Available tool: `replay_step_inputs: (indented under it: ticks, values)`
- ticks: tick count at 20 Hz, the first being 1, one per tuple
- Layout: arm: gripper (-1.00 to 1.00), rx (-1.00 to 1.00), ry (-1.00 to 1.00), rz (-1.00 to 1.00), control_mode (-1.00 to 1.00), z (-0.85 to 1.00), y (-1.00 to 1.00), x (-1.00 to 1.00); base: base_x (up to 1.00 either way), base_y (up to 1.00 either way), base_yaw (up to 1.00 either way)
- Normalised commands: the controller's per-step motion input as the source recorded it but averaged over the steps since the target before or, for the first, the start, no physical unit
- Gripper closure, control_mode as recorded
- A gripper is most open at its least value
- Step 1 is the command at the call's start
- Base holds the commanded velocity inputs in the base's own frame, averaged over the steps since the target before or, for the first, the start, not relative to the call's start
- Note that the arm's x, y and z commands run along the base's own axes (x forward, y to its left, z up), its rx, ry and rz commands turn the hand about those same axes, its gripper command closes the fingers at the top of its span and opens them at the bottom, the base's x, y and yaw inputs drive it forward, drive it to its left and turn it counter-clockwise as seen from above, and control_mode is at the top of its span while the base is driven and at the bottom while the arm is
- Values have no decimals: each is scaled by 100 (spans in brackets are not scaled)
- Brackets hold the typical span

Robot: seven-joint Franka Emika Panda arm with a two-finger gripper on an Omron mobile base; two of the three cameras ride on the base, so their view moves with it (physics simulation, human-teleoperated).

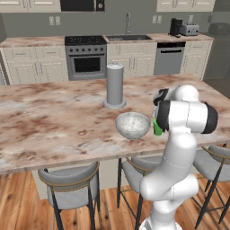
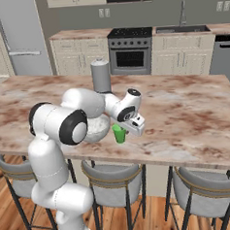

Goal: Place the cup inside the bowl on the dining table and move the bowl to any counter.

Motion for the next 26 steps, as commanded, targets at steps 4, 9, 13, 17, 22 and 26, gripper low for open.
replay_step_inputs:
  ticks: [4,9,13,17,22,26]
  values:
    - [100,0,-4,0,-100,17,0,-3,0,0,0]
    - [100,2,-8,1,-100,33,-1,-10,0,0,0]
    - [100,1,-13,5,-100,46,0,-14,0,0,0]
    - [100,0,-10,6,-100,51,0,-17,0,0,0]
    - [100,0,-4,5,-100,52,0,-18,0,0,0]
    - [100,0,0,2,-100,58,0,-13,0,0,0]
